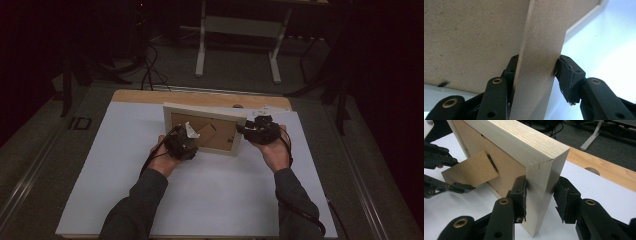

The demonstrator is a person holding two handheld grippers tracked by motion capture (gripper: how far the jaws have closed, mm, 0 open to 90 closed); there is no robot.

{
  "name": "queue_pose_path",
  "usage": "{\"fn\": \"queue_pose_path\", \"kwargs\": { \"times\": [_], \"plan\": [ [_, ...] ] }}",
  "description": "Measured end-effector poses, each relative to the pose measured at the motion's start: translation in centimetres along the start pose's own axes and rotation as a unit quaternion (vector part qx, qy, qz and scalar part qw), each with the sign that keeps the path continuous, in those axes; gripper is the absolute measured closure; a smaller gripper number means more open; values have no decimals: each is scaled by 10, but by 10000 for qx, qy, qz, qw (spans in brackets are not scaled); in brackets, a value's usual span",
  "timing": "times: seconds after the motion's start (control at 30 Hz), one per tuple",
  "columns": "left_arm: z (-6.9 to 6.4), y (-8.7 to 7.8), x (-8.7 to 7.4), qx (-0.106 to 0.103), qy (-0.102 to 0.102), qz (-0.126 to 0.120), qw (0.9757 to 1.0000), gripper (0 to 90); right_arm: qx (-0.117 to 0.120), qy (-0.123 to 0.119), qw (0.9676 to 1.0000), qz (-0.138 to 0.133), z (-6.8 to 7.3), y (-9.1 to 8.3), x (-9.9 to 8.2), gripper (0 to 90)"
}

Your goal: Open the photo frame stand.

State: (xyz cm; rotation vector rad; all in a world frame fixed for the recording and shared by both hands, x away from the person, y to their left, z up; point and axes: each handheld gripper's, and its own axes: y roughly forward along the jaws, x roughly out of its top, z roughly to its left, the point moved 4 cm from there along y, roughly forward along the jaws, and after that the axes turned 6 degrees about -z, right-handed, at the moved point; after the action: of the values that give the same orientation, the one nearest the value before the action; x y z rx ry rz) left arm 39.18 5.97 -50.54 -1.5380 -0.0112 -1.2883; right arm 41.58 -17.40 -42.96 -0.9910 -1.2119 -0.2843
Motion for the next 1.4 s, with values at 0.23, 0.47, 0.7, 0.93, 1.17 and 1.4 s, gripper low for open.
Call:
{"fn": "queue_pose_path", "kwargs": {
  "times": [0.23, 0.47, 0.7, 0.93, 1.17, 1.4],
  "plan": [
    [-12, -15, 5, -425, 24, -261, 9988, 568, 46, -105, 9999, 7, 4, -4, -2, 626],
    [-17, -23, 7, -356, 115, -413, 9984, 646, 76, -150, 9999, -28, 8, -8, -5, 625],
    [-21, -26, 3, -344, 116, -433, 9984, 678, 57, -275, 9996, -52, 15, -13, -9, 624],
    [-25, -27, -1, -289, 121, -442, 9985, 690, 33, -371, 9993, -99, 20, -17, -13, 623],
    [-29, -29, -3, -250, 161, -405, 9987, 697, 11, -387, 9991, -171, 25, -21, -17, 620],
    [-33, -31, -3, -289, 209, -443, 9984, 698, -32, -383, 9990, -207, 28, -23, -19, 618]
  ]
}}
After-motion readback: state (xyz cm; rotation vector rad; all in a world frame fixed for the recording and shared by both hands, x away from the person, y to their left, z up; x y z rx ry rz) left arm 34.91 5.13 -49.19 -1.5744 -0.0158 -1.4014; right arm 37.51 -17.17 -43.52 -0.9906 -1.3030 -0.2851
